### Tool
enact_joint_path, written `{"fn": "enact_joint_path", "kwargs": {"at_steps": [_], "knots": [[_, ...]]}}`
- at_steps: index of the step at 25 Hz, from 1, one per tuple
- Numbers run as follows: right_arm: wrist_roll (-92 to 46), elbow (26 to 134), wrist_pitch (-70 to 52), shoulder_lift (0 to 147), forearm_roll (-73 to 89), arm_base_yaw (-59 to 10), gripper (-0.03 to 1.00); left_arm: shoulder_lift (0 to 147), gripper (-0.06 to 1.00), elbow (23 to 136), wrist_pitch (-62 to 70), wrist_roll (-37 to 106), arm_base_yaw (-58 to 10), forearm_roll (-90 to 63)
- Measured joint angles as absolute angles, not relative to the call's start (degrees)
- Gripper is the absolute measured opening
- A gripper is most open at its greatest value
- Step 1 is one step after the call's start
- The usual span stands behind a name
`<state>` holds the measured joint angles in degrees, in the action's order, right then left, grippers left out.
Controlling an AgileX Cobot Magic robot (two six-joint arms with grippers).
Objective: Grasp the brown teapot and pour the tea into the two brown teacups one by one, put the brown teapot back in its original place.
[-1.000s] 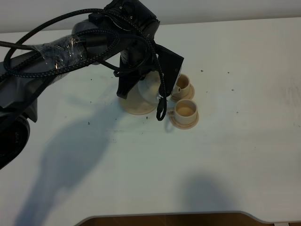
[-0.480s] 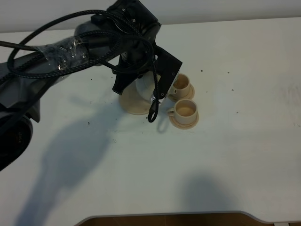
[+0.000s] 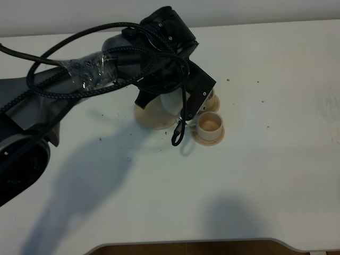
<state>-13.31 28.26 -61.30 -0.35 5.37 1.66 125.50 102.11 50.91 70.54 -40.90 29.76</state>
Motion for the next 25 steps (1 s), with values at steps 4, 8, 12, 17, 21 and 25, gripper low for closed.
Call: {"fn": "enact_joint_path", "kwargs": {"at_steps": [4,8,12,17,21,25], "knots": [[-13.3,28.3,-61.3,-0.4,5.4,1.7,0.44,125.6,0.11,102.1,51.2,70.5,-42.1,32.5],[-13.3,28.3,-61.3,-0.4,5.4,1.7,0.44,125.6,0.11,102.1,51.3,70.5,-43.1,33.4],[-13.3,28.3,-61.3,-0.4,5.4,1.7,0.44,125.6,0.11,102.1,51.3,70.5,-43.8,34.7],[-13.3,28.3,-61.3,-0.4,5.4,1.7,0.44,125.7,0.11,102.1,51.3,70.5,-44.7,37.9],[-13.3,28.3,-61.3,-0.4,5.4,1.7,0.44,125.7,0.11,102.1,51.3,70.5,-45.0,38.8],[-13.3,28.3,-61.3,-0.4,5.4,1.7,0.44,125.7,0.11,102.1,51.3,70.6,-45.1,39.1]]}}
